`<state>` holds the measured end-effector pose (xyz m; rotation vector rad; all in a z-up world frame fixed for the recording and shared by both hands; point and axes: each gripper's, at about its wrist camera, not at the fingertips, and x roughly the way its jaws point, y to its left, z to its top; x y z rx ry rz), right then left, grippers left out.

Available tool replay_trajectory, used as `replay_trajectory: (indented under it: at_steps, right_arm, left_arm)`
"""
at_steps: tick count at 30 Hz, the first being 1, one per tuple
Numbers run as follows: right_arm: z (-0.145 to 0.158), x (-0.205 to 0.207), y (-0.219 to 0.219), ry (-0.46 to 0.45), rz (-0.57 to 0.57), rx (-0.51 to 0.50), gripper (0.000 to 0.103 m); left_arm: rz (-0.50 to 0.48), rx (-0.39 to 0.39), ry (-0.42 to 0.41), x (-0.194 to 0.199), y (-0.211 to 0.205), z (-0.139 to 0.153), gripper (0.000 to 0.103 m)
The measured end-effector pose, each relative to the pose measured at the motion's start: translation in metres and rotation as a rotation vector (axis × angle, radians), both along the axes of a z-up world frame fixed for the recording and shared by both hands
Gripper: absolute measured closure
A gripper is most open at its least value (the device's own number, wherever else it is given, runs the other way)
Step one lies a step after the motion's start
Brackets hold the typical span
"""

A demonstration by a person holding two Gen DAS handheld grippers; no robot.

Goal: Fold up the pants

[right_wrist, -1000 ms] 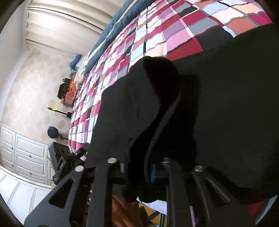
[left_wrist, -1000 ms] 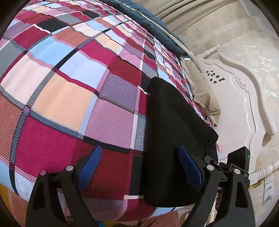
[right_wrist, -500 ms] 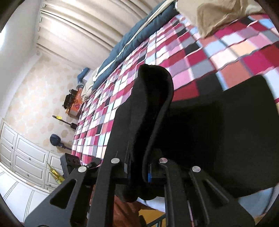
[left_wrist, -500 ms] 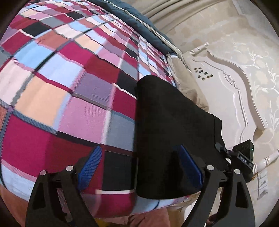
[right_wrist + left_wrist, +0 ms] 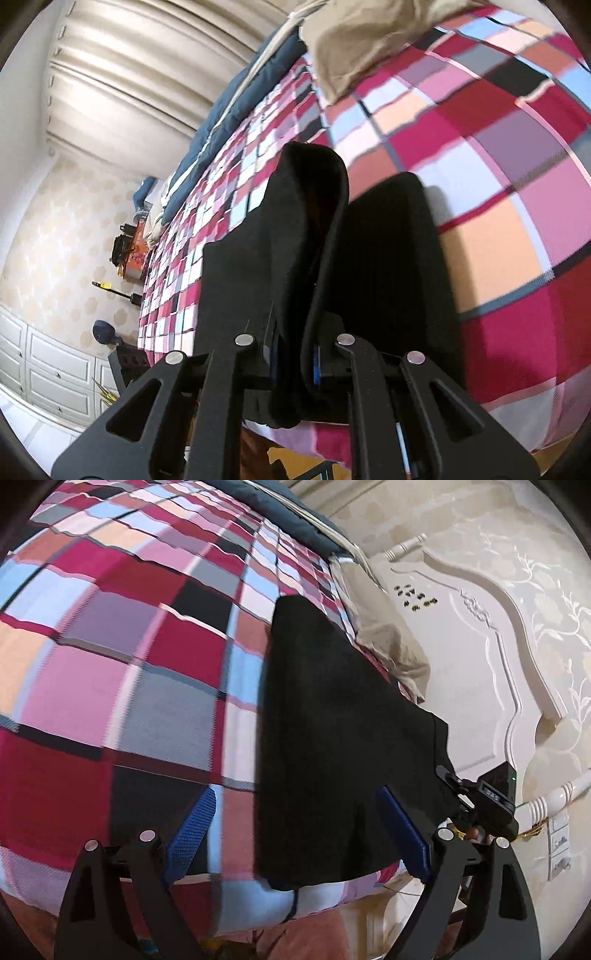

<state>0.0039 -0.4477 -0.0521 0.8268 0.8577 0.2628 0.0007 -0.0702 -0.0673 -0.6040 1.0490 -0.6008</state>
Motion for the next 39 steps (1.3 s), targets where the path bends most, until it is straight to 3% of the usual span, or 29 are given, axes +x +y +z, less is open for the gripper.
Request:
replay_trajectory:
  at_steps: [17, 30, 39]
  right_arm:
    - [-0.025, -0.005, -0.016, 0.001, -0.014, 0.074, 0.093]
    - [-0.034, -0.007, -0.020, -0.002, -0.025, 0.129, 0.093]
    - [-0.030, -0.028, -0.044, -0.005, -0.088, 0.123, 0.093]
  left_arm:
    - [-0.052, 0.070, -0.008, -0.001, -0.029, -0.006, 0.015]
    - [-0.056, 0.062, 0.004, 0.004, -0.031, -0.008, 0.015]
    - [-0.061, 0.016, 0.036, 0.010, -0.027, -0.010, 0.015]
